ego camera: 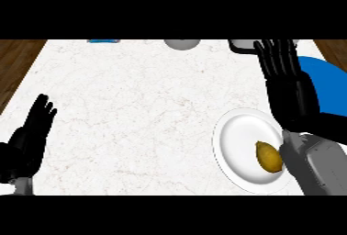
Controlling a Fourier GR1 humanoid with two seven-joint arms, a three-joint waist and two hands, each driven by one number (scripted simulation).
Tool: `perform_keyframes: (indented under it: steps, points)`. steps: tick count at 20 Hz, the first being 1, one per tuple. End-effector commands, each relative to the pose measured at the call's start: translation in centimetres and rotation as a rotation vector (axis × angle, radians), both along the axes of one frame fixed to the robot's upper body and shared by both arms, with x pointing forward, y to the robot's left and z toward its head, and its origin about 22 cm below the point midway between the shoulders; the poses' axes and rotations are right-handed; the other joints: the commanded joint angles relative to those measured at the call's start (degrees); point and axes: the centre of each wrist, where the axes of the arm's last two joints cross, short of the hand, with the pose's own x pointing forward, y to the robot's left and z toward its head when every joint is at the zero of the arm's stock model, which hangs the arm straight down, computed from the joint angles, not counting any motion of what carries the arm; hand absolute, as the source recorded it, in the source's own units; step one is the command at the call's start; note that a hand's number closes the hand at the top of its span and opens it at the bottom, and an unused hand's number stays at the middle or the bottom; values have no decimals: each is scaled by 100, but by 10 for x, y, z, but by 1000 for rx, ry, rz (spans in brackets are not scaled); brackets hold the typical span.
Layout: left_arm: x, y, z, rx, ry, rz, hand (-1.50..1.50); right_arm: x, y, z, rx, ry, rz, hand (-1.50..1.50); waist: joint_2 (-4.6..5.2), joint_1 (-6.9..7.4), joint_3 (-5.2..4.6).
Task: Pick the lemon from the plate and place it in the plate
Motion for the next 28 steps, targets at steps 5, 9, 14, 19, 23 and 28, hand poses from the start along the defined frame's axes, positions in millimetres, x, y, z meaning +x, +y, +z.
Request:
perform_keyframes:
  steps: [5,9,14,19,23,28]
  points:
    - [30,-23,21,157,-100,-134,0,12,0,-28,23,502,-98,-150,198,-99,-33]
    - [30,-32,18,134,-65,-190,0,3,-48,-52,-890,332,-125,150,244,-44,-145]
    - [47,-49,27,162,-39,-215,0,-63,-13,-146,-534,624,-189,-150,172,-88,-20]
    - [57,-56,8,140,-36,-221,0,-70,-26,-117,-750,471,-312,-150,161,-89,-30]
    - [72,-50,11,142,-24,-203,0,-67,-46,-49,-785,349,-385,-150,150,-138,-35]
    - [64,-47,8,151,-41,-216,0,-62,-63,-4,-1023,534,-382,-150,151,-35,-44]
